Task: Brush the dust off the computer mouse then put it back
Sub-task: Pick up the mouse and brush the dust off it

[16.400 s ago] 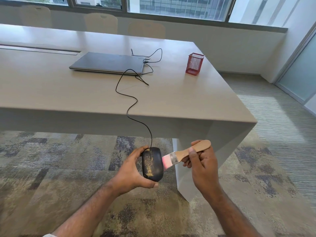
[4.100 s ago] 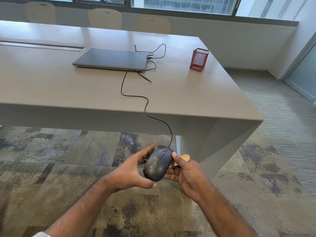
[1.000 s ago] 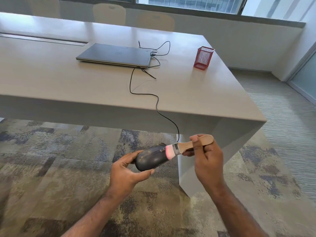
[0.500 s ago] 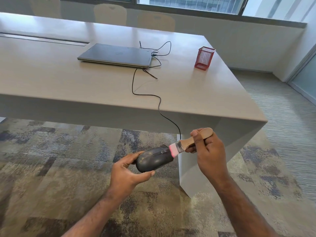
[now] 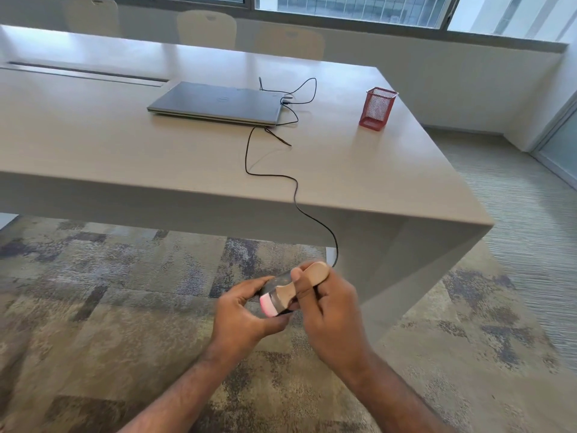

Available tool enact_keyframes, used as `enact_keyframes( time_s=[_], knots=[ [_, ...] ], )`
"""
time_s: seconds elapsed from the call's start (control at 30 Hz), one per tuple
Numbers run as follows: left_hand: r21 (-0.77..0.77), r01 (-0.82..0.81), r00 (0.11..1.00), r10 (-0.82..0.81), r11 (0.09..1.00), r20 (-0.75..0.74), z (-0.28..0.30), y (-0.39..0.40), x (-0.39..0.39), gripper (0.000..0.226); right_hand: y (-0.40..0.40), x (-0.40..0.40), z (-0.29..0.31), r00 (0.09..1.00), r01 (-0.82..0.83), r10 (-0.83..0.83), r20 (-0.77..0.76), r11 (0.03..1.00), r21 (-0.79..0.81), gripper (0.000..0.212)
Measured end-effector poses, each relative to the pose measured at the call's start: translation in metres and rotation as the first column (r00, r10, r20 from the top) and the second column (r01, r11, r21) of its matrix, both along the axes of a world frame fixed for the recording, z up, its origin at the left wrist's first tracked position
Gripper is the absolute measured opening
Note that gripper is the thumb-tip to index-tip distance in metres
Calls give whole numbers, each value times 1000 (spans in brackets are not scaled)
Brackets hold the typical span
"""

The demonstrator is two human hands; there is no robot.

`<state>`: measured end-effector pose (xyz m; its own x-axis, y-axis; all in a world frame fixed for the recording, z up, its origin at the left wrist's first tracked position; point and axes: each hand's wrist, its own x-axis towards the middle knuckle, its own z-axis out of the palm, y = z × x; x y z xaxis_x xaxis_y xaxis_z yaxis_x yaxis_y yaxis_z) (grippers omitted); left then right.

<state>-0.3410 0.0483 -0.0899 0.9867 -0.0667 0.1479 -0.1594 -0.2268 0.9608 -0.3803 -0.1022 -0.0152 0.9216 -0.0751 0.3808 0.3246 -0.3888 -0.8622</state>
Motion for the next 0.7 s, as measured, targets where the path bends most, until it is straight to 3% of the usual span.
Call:
enact_keyframes(
  time_s=[0.1, 0.33, 0.7],
  knots=[
    [10, 16, 1000, -16, 1000, -5, -2, -2, 1, 65, 6, -3, -1, 999, -14, 18, 31, 994, -105, 24],
    [61, 4, 999, -7, 998, 43, 0, -3, 3, 63, -9, 8, 15, 986, 144, -141, 89, 989, -26, 17],
    [6, 26, 999, -26, 1000, 44, -5, -6, 5, 63, 6, 7, 1, 999, 48, -51, -21, 993, -108, 22]
  ],
)
